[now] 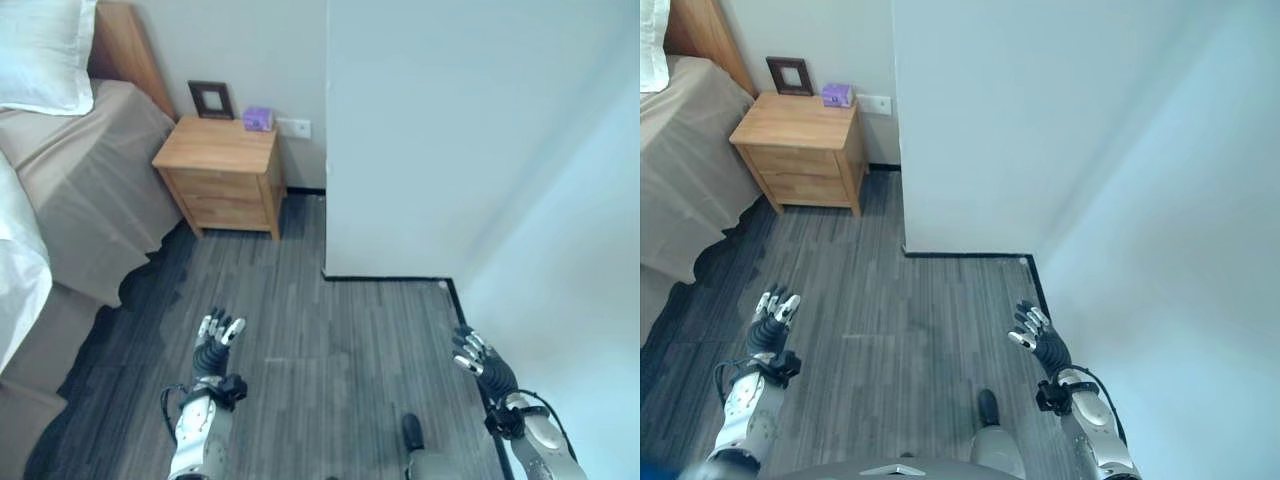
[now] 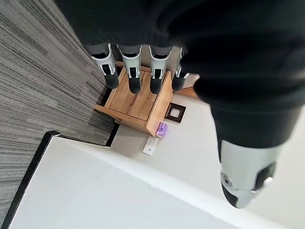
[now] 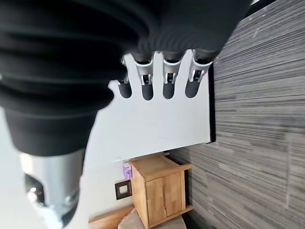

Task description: Making the bed.

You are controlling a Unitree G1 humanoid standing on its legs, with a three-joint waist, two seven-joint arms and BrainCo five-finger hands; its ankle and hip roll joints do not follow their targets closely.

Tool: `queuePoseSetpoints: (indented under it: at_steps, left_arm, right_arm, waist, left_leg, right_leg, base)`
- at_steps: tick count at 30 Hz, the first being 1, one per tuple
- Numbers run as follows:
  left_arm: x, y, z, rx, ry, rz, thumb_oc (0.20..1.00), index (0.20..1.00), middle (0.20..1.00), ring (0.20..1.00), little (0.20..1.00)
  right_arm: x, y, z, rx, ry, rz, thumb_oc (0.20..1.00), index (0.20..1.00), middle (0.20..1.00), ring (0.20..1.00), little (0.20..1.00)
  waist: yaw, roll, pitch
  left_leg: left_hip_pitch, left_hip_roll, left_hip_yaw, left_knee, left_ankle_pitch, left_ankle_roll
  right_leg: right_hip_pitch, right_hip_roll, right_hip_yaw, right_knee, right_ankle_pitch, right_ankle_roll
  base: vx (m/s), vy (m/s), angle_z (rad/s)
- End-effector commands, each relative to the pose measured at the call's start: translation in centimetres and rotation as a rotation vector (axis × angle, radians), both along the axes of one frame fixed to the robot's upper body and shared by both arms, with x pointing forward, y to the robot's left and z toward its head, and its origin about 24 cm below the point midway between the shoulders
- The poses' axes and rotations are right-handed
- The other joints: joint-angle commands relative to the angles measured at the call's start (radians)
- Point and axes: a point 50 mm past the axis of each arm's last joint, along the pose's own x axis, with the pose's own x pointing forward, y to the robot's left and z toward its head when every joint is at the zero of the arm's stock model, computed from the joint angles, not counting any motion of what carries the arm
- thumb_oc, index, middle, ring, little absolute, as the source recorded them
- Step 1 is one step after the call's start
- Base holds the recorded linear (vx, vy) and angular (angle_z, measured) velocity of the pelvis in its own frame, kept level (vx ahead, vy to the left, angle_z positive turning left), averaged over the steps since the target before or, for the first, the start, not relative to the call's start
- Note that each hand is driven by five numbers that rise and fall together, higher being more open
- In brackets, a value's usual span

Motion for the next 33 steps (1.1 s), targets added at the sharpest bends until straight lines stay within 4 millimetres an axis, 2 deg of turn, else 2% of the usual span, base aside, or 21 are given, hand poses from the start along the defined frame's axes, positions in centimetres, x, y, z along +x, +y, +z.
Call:
queuePoseSetpoints:
  at_steps: [1, 2, 3, 4, 5, 6, 7, 8, 9, 10, 11, 12, 13, 15, 16, 17, 21, 23, 33]
  left_arm:
    - [2.3, -1.3, 3.2, 0.064, -0.167, -0.12, 1.0, 1.0, 1.0, 1.0, 1.0]
    - [2.3, -1.3, 3.2, 0.064, -0.167, -0.12, 1.0, 1.0, 1.0, 1.0, 1.0]
    - [2.3, -1.4, 3.4, 0.066, -0.181, -0.125, 1.0, 1.0, 1.0, 1.0, 1.0]
    - [2.3, -1.5, 3.4, 0.066, -0.18, -0.13, 1.0, 1.0, 1.0, 1.0, 1.0]
    - [2.6, -1.9, 3.7, 0.025, -0.206, -0.131, 1.0, 1.0, 1.0, 1.0, 1.0]
    - [2.8, -2.3, 3.6, -0.005, -0.212, -0.144, 1.0, 1.0, 1.0, 1.0, 1.0]
    - [2.8, -2.3, 3.6, -0.006, -0.213, -0.144, 1.0, 1.0, 1.0, 1.0, 1.0]
    - [3.2, -2.9, 3.6, -0.029, -0.216, -0.161, 1.0, 1.0, 1.0, 1.0, 1.0]
    - [3.6, -3.6, 3.5, -0.057, -0.22, -0.177, 1.0, 1.0, 1.0, 1.0, 1.0]
    - [3.6, -3.6, 3.5, -0.057, -0.221, -0.177, 1.0, 1.0, 1.0, 1.0, 1.0]
    - [3.9, -4.3, 3.4, -0.078, -0.218, -0.193, 1.0, 1.0, 1.0, 1.0, 1.0]
    - [3.9, -4.3, 3.4, -0.078, -0.218, -0.193, 1.0, 1.0, 1.0, 1.0, 1.0]
    - [4.0, -4.7, 3.4, -0.086, -0.221, -0.209, 1.0, 1.0, 1.0, 1.0, 1.0]
    - [4.1, -5.5, 3.2, -0.095, -0.21, -0.238, 1.0, 1.0, 1.0, 1.0, 1.0]
    - [4.1, -5.5, 3.2, -0.096, -0.21, -0.238, 1.0, 1.0, 1.0, 1.0, 1.0]
    - [4.0, -5.6, 3.0, -0.087, -0.198, -0.245, 1.0, 1.0, 1.0, 1.0, 1.0]
    - [3.5, -5.1, 2.5, -0.077, -0.169, -0.224, 1.0, 1.0, 1.0, 1.0, 1.0]
    - [3.1, -4.7, 2.2, -0.064, -0.149, -0.214, 1.0, 1.0, 1.0, 1.0, 1.0]
    - [2.6, -4.0, 1.8, -0.074, -0.132, -0.177, 1.0, 1.0, 1.0, 1.0, 1.0]
  right_arm:
    - [1.2, -0.8, 1.8, -0.014, -0.1, 0.001, 1.0, 1.0, 1.0, 1.0, 1.0]
    - [1.2, -0.8, 1.8, -0.014, -0.1, 0.001, 1.0, 1.0, 1.0, 1.0, 1.0]
    - [1.2, -0.9, 1.7, -0.01, -0.094, -0.006, 1.0, 1.0, 1.0, 1.0, 1.0]
    - [1.4, -1.1, 1.8, -0.023, -0.094, -0.002, 1.0, 1.0, 1.0, 1.0, 1.0]
    - [1.9, -1.4, 2.2, -0.044, -0.111, 0.01, 1.0, 1.0, 1.0, 1.0, 1.0]
    - [2.0, -1.6, 2.3, -0.062, -0.115, 0.019, 1.0, 1.0, 1.0, 1.0, 1.0]
    - [2.0, -1.6, 2.3, -0.062, -0.115, 0.019, 1.0, 1.0, 1.0, 1.0, 1.0]
    - [2.1, -2.1, 2.5, -0.096, -0.118, 0.017, 1.0, 1.0, 1.0, 1.0, 1.0]
    - [2.2, -2.6, 2.5, -0.105, -0.115, -0.009, 1.0, 1.0, 1.0, 1.0, 1.0]
    - [2.2, -2.6, 2.5, -0.105, -0.115, -0.009, 1.0, 1.0, 1.0, 1.0, 1.0]
    - [2.1, -2.6, 2.5, -0.086, -0.116, -0.016, 1.0, 1.0, 1.0, 1.0, 1.0]
    - [2.1, -2.6, 2.5, -0.086, -0.116, -0.016, 1.0, 1.0, 1.0, 1.0, 1.0]
    - [2.0, -2.7, 2.5, -0.088, -0.111, -0.018, 1.0, 1.0, 1.0, 1.0, 1.0]
    - [1.4, -2.8, 2.0, -0.072, -0.09, -0.04, 1.0, 1.0, 1.0, 1.0, 1.0]
    - [1.4, -2.8, 2.0, -0.072, -0.09, -0.04, 1.0, 1.0, 1.0, 1.0, 1.0]
    - [1.3, -2.6, 2.0, -0.086, -0.088, -0.028, 1.0, 1.0, 1.0, 1.0, 1.0]
    - [1.4, -1.7, 2.0, -0.078, -0.095, 0.003, 1.0, 1.0, 1.0, 1.0, 1.0]
    - [0.9, -1.5, 1.8, -0.054, -0.086, 0.008, 1.0, 1.0, 1.0, 1.0, 1.0]
    - [0.2, -2.3, 1.2, -0.102, -0.047, -0.013, 1.0, 1.0, 1.0, 1.0, 1.0]
  waist:
    - [-0.038, -0.006, -0.01]
    - [-0.04, -0.005, -0.01]
    - [-0.037, -0.003, -0.014]
    - [-0.038, 0.002, -0.014]
    - [-0.034, 0.014, -0.01]
    - [-0.037, 0.021, -0.008]
    - [-0.04, 0.022, -0.008]
    - [-0.044, 0.025, -0.004]
    - [-0.062, 0.021, 0.003]
    - [-0.063, 0.022, 0.004]
    - [-0.073, 0.019, 0.006]
    - [-0.073, 0.02, 0.007]
    - [-0.076, 0.019, 0.004]
    - [-0.09, 0.032, -0.004]
    - [-0.093, 0.033, -0.001]
    - [-0.096, 0.043, -0.006]
    - [-0.095, 0.051, -0.017]
    - [-0.096, 0.05, -0.027]
    - [-0.102, 0.058, -0.031]
  left_leg:
    - [-0.044, 0.198, 0.043, -0.004, 0.078, -0.106]
    - [-0.045, 0.199, 0.042, -0.003, 0.078, -0.106]
    - [-0.039, 0.218, 0.034, -0.012, 0.092, -0.115]
    - [-0.048, 0.242, 0.024, -0.012, 0.109, -0.124]
    - [-0.085, 0.278, 0.007, 0.008, 0.147, -0.137]
    - [-0.112, 0.288, -0.002, 0.024, 0.164, -0.142]
    - [-0.115, 0.289, -0.005, 0.026, 0.164, -0.142]
    - [-0.144, 0.298, 0.029, 0.06, 0.193, -0.144]
    - [-0.172, 0.308, 0.13, 0.135, 0.213, -0.14]
    - [-0.173, 0.309, 0.129, 0.139, 0.211, -0.141]
    - [-0.176, 0.303, 0.243, 0.194, 0.204, -0.135]
    - [-0.176, 0.303, 0.243, 0.196, 0.203, -0.135]
    - [-0.183, 0.29, 0.291, 0.217, 0.194, -0.129]
    - [-0.205, 0.233, 0.356, 0.206, 0.162, -0.114]
    - [-0.202, 0.232, 0.353, 0.208, 0.158, -0.113]
    - [-0.207, 0.206, 0.368, 0.179, 0.161, -0.108]
    - [-0.173, 0.19, 0.36, 0.116, 0.168, -0.111]
    - [-0.147, 0.176, 0.354, 0.082, 0.149, -0.1]
    - [-0.116, 0.151, 0.338, 0.032, 0.137, -0.078]
  right_leg:
    - [0.021, 0.036, 0.055, 0.089, -0.043, 0.025]
    - [0.021, 0.036, 0.054, 0.089, -0.044, 0.024]
    - [0.021, 0.058, 0.05, 0.112, -0.057, 0.017]
    - [0.018, 0.083, 0.046, 0.127, -0.067, 0.004]
    - [0.028, 0.12, 0.03, 0.13, -0.102, -0.031]
    - [0.037, 0.129, 0.002, 0.133, -0.118, -0.048]
    - [0.036, 0.129, -0.002, 0.133, -0.119, -0.049]
    - [0.048, 0.128, -0.03, 0.133, -0.128, -0.062]
    - [0.069, 0.117, -0.082, 0.134, -0.139, -0.081]
    - [0.07, 0.118, -0.083, 0.134, -0.139, -0.081]
    - [0.097, 0.11, -0.134, 0.126, -0.146, -0.096]
    - [0.099, 0.11, -0.134, 0.126, -0.146, -0.096]
    - [0.113, 0.107, -0.159, 0.118, -0.147, -0.101]
    - [0.139, 0.102, -0.213, 0.106, -0.152, -0.104]
    - [0.145, 0.101, -0.217, 0.107, -0.155, -0.103]
    - [0.155, 0.101, -0.247, 0.098, -0.151, -0.102]
    - [0.162, 0.114, -0.256, 0.07, -0.148, -0.098]
    - [0.175, 0.11, -0.263, 0.062, -0.146, -0.087]
    - [0.168, 0.092, -0.253, 0.081, -0.14, -0.074]
  base:
    - [0.18, -0.299, 0.7]
    - [0.13, -0.253, 0.56]
    - [0.11, -0.274, 0.34]
    - [0.15, -0.537, 0.28]
    - [0.09, -0.488, 0.26]
    - [0.05, -0.359, 0.27]
    - [0.02, -0.191, 0.48]
    - [0.03, -0.246, 1.08]
    - [0.03, -0.245, 1.01]
    - [0.03, -0.332, 1.35]
    - [0.02, -0.183, 0.99]
    - [0.03, -0.277, 1.03]
    - [0.06, -0.171, 0.73]
    - [0.06, -0.147, 0.87]
    - [0.05, -0.047, 0.89]
    - [0.03, -0.021, 0.67]
    - [0.03, -0.001, 0.26]
    - [0.04, 0.024, -0.1]
    - [0.0, 0.064, 0.05]
